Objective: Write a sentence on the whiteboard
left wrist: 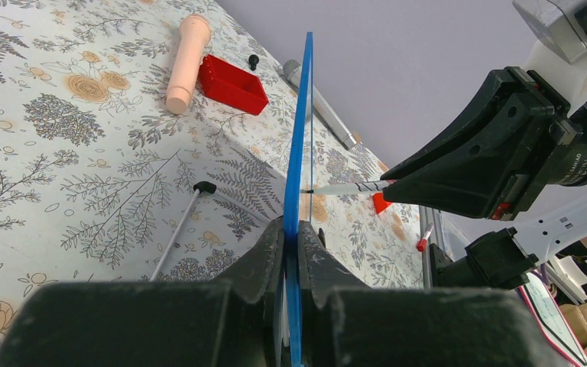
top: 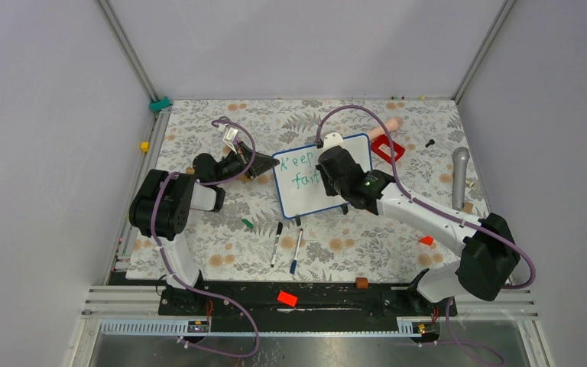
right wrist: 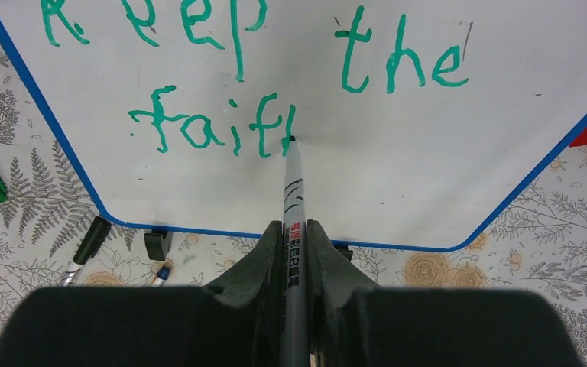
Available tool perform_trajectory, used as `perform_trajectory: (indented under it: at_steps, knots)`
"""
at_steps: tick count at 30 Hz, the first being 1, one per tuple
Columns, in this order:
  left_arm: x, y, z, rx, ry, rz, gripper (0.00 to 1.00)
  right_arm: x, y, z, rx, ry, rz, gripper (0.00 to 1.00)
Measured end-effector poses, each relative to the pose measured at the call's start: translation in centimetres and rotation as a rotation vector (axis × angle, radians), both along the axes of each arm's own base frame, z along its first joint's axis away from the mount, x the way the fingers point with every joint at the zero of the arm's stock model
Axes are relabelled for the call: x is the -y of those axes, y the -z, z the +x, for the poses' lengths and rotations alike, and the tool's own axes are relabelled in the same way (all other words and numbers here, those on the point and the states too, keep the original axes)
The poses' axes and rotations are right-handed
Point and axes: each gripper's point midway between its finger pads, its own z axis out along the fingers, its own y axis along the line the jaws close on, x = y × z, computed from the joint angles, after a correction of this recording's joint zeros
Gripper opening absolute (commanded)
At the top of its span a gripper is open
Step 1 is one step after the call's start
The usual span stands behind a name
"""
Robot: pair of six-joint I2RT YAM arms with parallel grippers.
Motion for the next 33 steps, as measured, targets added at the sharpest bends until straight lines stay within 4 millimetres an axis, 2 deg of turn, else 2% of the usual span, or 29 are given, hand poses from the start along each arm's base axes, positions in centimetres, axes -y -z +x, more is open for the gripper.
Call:
perform_trajectory:
  at_steps: [13,26,33]
  knots:
    - [0.0,0.0,0.0,0.000,0.000,0.000,0.00,0.5,0.0,0.1,-0.002,0.013,0.000,0.00]
    - [0.0,0.0,0.0,0.000,0.000,0.000,0.00,1.5,2.2,-1.5,-0.059,0.017,-0.001,0.00]
    - [0.0,0.0,0.0,0.000,0.001,0.000,0.00,1.6,2.3,-1.6,-0.061,0.020,0.002,0.00]
